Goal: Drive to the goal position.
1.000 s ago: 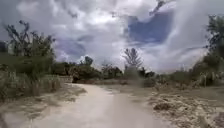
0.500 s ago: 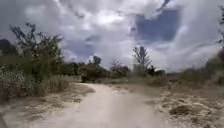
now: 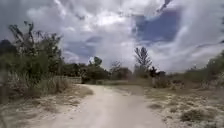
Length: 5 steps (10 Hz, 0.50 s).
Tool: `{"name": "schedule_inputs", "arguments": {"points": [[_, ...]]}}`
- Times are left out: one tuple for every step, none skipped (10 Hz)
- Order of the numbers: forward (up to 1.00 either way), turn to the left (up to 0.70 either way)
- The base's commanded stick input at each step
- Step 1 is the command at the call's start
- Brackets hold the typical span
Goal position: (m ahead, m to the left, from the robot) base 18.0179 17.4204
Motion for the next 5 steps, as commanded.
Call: {"name": "schedule_inputs", "arguments": {"points": [[0.5, 0.0], [0.5, 0.0], [0.5, 0.0], [0.5, 0.0], [0.5, 0.0]]}}
